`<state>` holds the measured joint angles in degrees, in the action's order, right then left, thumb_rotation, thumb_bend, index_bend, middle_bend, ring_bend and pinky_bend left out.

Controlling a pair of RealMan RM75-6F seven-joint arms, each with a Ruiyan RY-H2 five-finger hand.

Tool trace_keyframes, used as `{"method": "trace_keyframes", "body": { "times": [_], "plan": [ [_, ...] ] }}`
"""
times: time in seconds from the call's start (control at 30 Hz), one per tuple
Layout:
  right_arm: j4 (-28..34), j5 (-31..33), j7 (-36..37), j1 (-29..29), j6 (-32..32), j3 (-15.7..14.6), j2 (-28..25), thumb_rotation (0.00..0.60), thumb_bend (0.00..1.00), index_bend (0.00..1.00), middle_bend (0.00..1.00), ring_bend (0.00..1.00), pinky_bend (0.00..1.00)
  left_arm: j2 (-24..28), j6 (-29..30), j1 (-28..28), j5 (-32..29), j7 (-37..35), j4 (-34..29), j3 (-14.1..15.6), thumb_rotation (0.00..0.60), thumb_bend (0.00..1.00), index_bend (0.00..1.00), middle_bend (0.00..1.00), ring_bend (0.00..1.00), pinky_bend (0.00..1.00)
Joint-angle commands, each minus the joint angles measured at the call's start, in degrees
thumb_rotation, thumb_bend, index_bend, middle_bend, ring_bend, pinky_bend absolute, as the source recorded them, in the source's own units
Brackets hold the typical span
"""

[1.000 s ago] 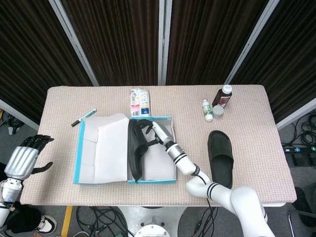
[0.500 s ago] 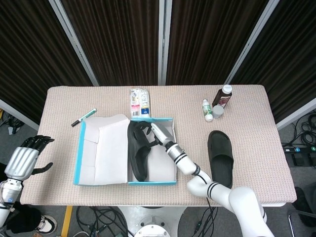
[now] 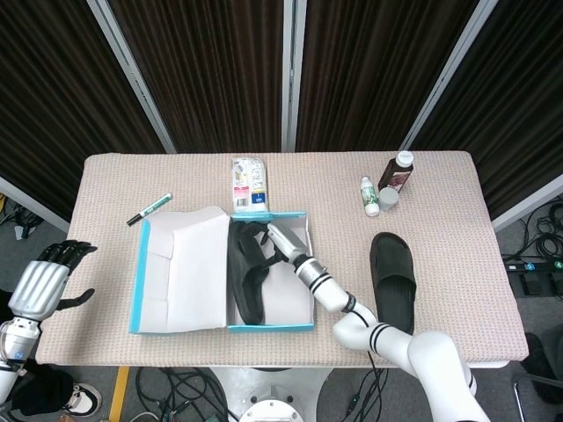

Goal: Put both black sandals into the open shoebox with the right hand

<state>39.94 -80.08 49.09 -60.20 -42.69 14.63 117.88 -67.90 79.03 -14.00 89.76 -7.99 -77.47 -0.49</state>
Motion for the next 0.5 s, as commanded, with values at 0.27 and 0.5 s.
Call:
{"method": "trace_keyframes", "body": {
  "times": [0.27, 0.5],
  "plan": [
    [5.4, -3.3, 5.2, -0.6, 1.8, -2.5, -5.3, 0.6, 0.0, 0.03, 0.18, 0.02, 0.19, 0.1, -0.2, -0.1, -0.1, -0.4, -0.3, 0.0, 0.6, 0.19, 0.22, 0.2, 0.14, 0.2],
    [8.5, -3.4, 3.6, -0.5, 0.3, -2.2, -8.0, 0.6, 0.0, 0.0, 0.11, 0.0, 0.17, 0.1, -0.3, -0.3, 0.0, 0.0, -0.8, -0.1, 0.6, 0.19, 0.22, 0.2, 0.14, 0.2]
  ]
}}
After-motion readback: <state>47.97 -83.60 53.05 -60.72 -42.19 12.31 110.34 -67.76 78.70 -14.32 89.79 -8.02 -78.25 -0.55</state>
